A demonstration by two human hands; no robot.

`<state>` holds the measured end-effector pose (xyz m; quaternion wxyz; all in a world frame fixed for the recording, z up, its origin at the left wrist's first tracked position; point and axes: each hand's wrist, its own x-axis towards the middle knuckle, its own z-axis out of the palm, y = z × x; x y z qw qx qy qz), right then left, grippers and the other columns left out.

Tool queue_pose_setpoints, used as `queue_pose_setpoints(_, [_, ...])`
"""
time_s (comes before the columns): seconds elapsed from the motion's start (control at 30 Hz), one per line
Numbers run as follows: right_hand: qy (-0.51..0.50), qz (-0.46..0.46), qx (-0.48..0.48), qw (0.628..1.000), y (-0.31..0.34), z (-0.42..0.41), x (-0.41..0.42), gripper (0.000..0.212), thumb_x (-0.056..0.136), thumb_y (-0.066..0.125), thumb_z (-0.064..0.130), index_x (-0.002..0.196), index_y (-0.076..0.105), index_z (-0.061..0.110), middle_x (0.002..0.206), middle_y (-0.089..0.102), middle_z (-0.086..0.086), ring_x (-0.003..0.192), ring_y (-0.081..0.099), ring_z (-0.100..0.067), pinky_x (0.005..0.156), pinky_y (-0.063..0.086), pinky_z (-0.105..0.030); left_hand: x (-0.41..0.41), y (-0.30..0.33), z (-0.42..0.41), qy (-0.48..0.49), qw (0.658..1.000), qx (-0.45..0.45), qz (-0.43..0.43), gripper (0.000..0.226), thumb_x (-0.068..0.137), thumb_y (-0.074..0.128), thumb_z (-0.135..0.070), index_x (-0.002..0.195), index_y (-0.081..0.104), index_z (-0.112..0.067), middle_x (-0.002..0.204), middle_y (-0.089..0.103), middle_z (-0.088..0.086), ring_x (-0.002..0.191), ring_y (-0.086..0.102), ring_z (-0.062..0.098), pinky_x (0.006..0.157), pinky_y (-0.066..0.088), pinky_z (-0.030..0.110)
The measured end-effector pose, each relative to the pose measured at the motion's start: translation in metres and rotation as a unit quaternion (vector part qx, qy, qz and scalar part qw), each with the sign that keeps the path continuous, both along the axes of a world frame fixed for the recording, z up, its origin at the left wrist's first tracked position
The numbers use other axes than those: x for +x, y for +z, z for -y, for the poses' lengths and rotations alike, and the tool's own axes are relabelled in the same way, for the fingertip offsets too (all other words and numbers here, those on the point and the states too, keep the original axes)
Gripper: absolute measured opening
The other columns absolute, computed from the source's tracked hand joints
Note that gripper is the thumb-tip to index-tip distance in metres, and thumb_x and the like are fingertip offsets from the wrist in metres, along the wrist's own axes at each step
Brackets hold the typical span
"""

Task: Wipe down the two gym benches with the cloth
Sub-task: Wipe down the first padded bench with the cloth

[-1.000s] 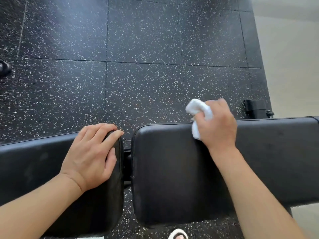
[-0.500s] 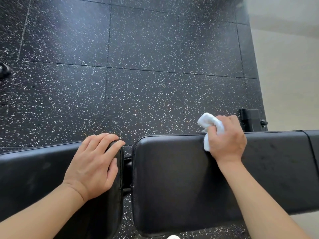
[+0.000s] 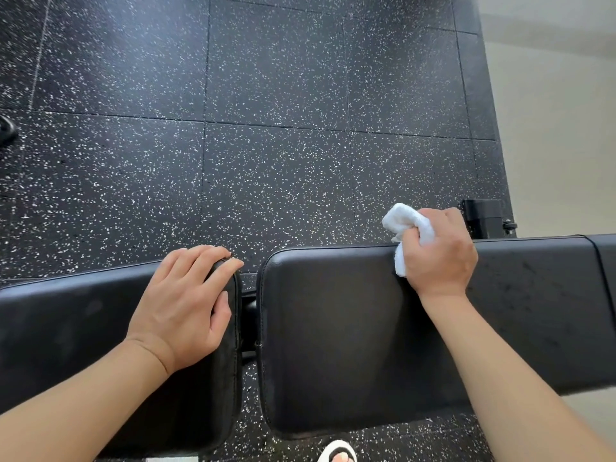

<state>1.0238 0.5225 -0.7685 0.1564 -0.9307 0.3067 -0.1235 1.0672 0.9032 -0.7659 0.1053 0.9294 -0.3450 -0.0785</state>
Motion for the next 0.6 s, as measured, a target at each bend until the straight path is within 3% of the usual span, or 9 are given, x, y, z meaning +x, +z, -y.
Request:
queue_pose_setpoints(0.2, [-0.002,-0.009,-0.001,1.000,0.000,-0.001,0.000,0.023,0.081,0.056,0.027,0.099,0.070,0.024,0.098,0.056,0.002,0.077,0.054,-0.025,0.066,0.037,-0.032,0.000,-0.001,-0.001,-0.001,1.000,0.000,0.003,0.050,0.090,0.047,-0.027,0.134,0.065,-0.011,0.136,0.059,0.009,0.125,0.054,0.036,0.115,0.038,0.051])
queue_pose_setpoints(0.6, [0.000,-0.065,-0.029,0.997,0.004,-0.026,0.011,0.027,0.081,0.052,0.032,0.092,0.070,0.017,0.088,0.046,0.002,0.073,0.048,-0.028,0.065,0.033,-0.033,-0.001,0.001,-0.001,0.004,1.000,-0.009,0.011,0.049,0.091,0.047,-0.028,0.134,0.065,-0.011,0.134,0.060,0.010,0.126,0.055,0.037,0.115,0.039,0.050])
